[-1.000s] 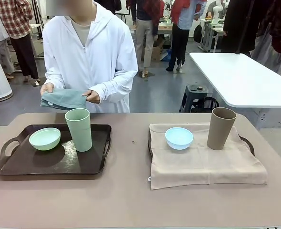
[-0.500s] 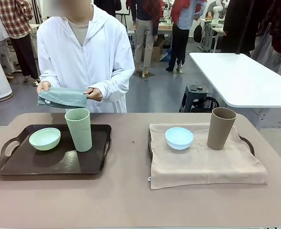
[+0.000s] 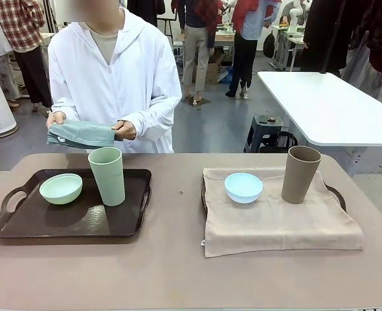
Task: Set up a tray with a mat and arrange the tableware.
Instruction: Pick up the Picnic Bowl and Reusable plastic cup from the Handle tray in front of the human's position and hold them in the air.
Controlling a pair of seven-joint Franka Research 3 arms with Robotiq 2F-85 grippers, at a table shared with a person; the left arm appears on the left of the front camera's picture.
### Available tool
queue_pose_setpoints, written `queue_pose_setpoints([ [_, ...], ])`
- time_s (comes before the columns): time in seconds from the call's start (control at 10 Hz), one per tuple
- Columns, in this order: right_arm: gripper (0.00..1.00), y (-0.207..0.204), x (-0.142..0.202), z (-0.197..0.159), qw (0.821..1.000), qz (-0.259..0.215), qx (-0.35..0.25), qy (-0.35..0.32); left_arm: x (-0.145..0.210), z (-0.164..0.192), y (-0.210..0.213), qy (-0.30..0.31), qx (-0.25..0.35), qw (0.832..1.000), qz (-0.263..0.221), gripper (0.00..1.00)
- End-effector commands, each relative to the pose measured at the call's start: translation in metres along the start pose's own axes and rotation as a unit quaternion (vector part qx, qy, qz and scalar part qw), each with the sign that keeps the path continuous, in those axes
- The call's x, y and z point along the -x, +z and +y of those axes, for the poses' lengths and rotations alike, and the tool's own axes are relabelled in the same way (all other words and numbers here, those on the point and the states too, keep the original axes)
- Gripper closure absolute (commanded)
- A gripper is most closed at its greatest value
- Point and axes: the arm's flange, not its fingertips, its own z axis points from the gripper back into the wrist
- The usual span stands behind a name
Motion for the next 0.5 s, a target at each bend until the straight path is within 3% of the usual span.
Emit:
queue_pose_setpoints([
  [0.0, 0.0, 0.0007, 0.0013, 0.0008, 1.0, -0.002, -0.001, 0.0, -0.0002, 0.0, 0.0014, -0.005, 0.004, 1.0, -0.002, 0.0],
  [0.4, 0.0, 0.0007, 0.0013, 0.0008, 1.0, -0.002, -0.001, 0.0, -0.0002, 0.0, 0.0014, -0.005, 0.004, 1.0, -0.002, 0.0],
])
